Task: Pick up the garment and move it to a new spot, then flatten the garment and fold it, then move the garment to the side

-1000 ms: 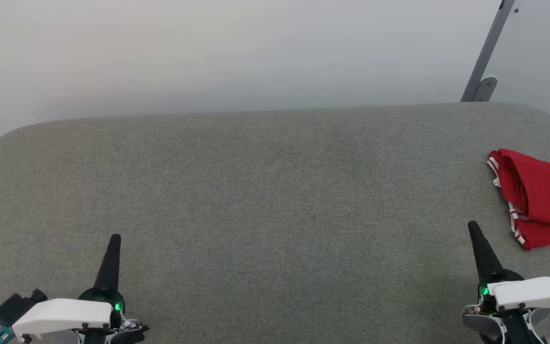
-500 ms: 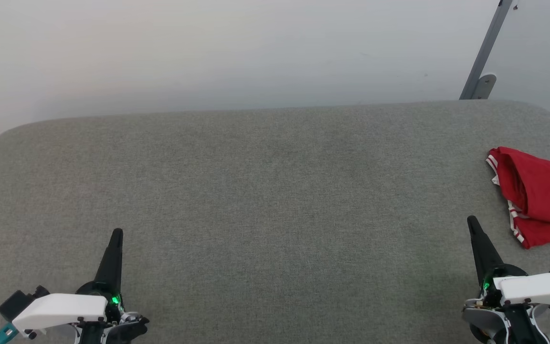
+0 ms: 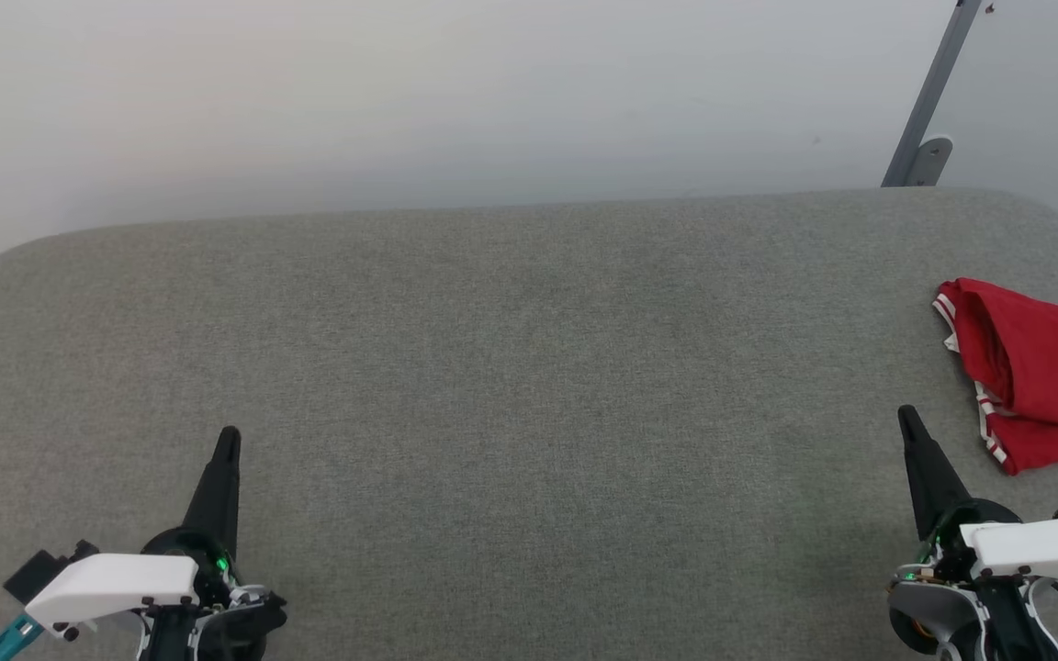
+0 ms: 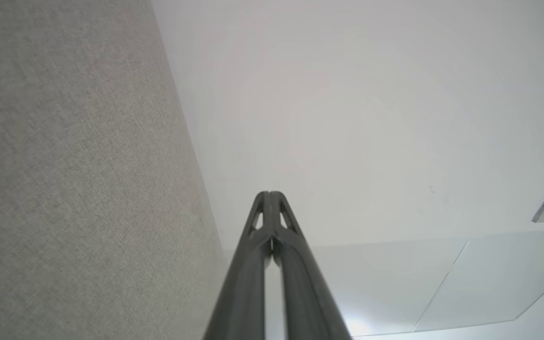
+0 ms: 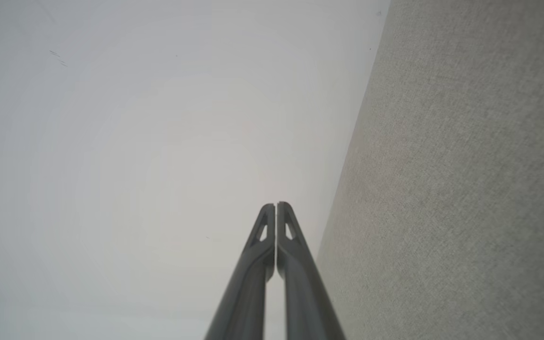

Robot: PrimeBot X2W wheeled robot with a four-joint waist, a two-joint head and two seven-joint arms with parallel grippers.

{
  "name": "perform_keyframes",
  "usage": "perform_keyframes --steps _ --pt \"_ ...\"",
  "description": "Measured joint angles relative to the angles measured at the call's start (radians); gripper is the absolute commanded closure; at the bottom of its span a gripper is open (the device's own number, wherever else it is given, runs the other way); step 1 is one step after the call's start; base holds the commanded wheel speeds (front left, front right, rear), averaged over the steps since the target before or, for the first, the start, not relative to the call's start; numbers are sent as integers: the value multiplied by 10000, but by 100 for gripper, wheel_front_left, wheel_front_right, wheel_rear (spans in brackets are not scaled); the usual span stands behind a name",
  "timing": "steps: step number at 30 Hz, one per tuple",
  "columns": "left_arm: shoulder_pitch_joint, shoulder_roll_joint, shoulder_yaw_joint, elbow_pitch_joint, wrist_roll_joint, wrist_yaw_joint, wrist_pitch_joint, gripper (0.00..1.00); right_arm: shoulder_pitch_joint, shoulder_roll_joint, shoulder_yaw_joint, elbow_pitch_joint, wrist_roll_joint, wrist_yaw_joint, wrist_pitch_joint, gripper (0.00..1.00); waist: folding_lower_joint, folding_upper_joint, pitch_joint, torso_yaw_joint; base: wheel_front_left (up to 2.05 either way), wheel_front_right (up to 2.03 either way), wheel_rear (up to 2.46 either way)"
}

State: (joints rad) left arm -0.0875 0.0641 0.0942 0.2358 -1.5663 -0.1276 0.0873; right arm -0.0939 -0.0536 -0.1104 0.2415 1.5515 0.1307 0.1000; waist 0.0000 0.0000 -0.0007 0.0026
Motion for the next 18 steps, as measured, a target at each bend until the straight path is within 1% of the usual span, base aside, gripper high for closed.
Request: perform_keyframes --steps 9,18 --pt "-138 -27 33 98 -537 0 140 100 -107 25 -33 21 550 0 138 100 0 0 37 -26 0 0 0" --pt "-157 -40 48 105 -556 0 182 100 -133 29 -35 25 593 -2 148 100 0 0 39 -26 0 0 0"
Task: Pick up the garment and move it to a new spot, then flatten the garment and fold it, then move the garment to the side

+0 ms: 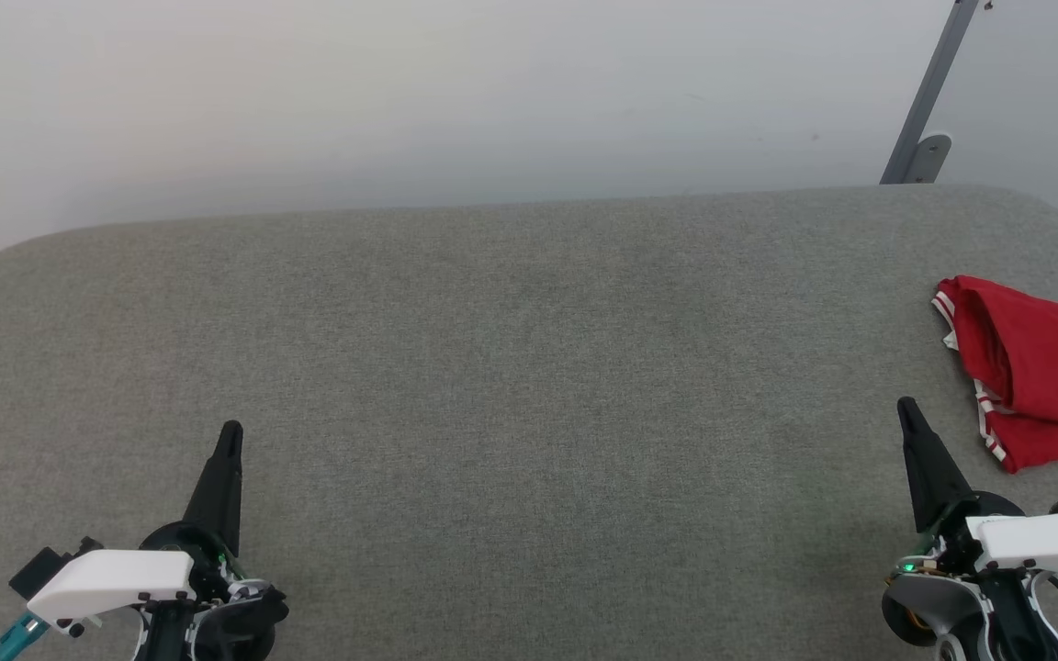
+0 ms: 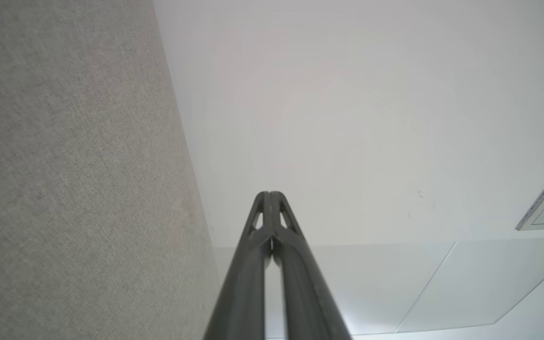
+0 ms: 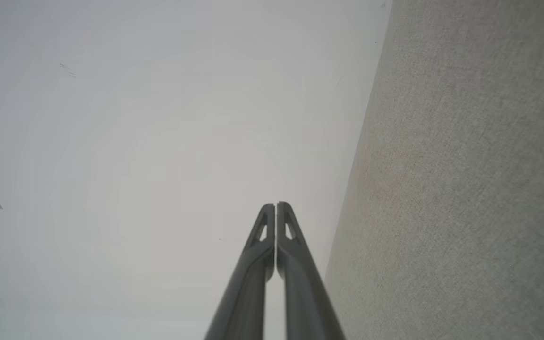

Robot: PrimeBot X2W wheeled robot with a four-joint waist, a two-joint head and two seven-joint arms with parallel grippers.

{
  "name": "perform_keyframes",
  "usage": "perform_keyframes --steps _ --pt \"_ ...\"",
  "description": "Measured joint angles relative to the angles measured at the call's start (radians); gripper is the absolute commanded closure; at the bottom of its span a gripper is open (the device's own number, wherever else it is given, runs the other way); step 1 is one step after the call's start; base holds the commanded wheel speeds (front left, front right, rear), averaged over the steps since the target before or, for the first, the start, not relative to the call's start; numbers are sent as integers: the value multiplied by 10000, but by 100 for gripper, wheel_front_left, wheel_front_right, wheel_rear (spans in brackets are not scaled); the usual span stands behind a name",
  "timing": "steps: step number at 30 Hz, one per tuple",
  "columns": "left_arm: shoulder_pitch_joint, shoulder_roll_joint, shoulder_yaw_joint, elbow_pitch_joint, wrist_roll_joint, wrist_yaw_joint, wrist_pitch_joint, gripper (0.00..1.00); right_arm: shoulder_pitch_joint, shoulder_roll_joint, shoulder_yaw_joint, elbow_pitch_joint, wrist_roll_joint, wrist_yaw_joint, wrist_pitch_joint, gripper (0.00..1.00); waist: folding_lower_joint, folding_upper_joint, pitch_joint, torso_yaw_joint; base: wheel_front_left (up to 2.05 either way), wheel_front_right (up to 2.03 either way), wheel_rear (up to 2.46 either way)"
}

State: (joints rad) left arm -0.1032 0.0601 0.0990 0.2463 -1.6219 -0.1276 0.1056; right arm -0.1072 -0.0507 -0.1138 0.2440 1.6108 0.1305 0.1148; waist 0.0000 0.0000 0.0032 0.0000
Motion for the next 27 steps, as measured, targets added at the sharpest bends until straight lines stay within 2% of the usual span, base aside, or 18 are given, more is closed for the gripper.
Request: perform_keyframes --steps 27 --pt "0 -27 40 2 17 -2 13 100 0 0 0 0 0 0 0 100 0 0 0 0 0 0 0"
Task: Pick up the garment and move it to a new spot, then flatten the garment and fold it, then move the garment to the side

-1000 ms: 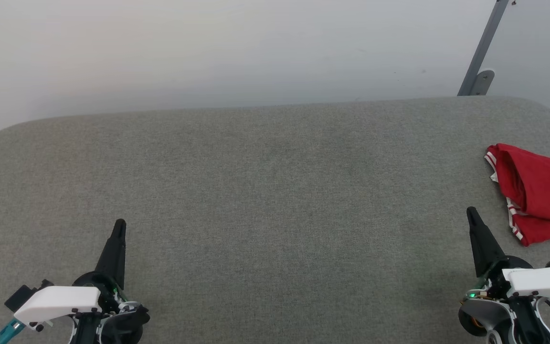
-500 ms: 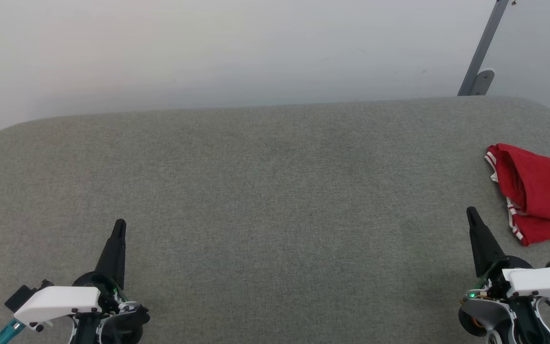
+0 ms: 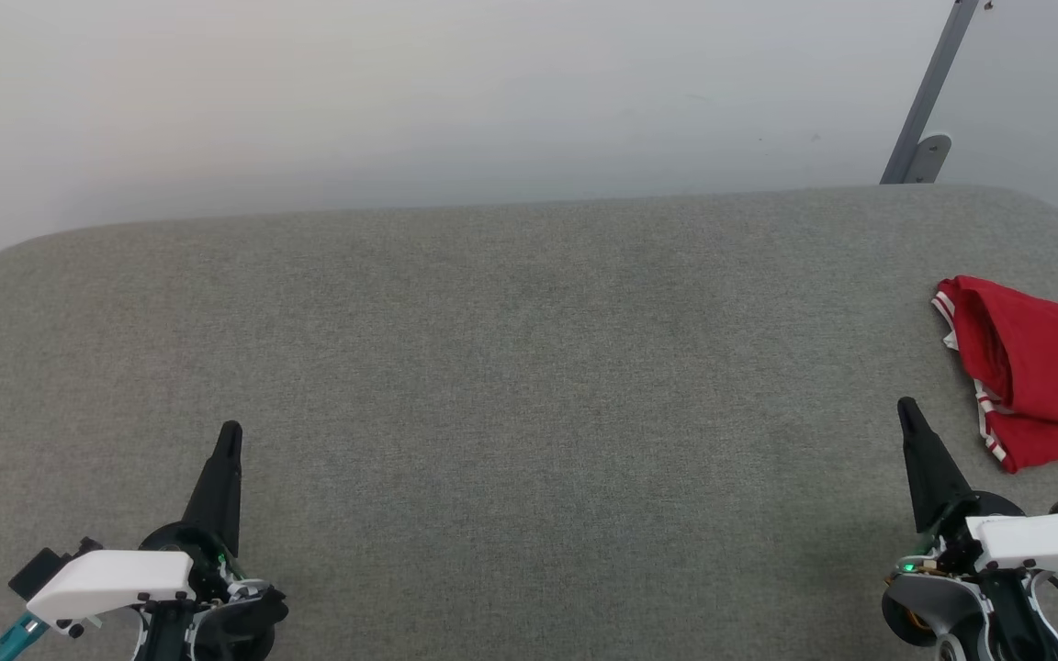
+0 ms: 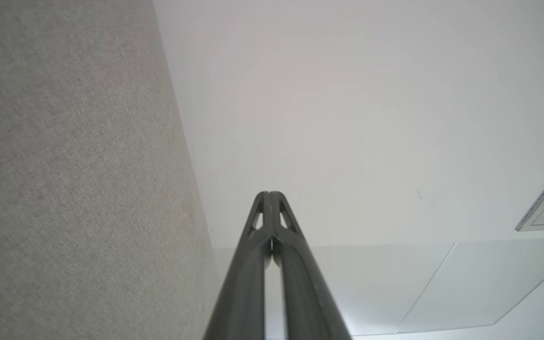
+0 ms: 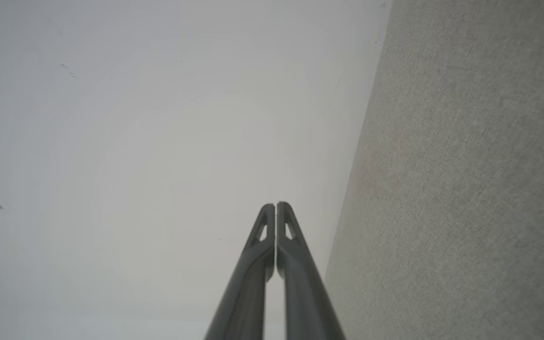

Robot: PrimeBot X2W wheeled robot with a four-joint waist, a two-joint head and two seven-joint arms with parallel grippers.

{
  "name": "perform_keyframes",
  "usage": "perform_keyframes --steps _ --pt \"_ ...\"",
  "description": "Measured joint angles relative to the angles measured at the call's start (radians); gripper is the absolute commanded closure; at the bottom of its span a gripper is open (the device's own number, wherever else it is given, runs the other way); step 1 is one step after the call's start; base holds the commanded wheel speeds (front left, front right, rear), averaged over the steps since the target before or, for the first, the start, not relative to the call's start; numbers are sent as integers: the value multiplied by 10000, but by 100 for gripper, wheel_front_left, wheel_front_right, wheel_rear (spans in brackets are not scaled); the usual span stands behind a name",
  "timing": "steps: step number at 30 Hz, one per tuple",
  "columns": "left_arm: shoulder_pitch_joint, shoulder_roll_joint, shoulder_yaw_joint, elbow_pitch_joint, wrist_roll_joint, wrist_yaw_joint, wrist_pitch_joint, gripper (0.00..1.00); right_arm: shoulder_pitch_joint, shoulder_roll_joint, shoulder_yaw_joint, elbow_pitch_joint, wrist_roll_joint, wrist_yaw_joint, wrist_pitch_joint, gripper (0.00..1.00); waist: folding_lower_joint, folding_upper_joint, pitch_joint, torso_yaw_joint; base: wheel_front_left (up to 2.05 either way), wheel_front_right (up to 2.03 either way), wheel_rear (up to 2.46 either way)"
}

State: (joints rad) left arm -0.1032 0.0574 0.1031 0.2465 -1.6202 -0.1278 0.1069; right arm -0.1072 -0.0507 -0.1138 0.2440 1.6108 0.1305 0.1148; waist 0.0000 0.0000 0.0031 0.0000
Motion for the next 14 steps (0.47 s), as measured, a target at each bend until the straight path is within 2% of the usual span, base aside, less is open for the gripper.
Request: perform_keyframes --steps 14 --pt "0 -10 19 0 4 0 6 100 0 0 0 0 0 2 0 100 0 0 0 0 0 0 0"
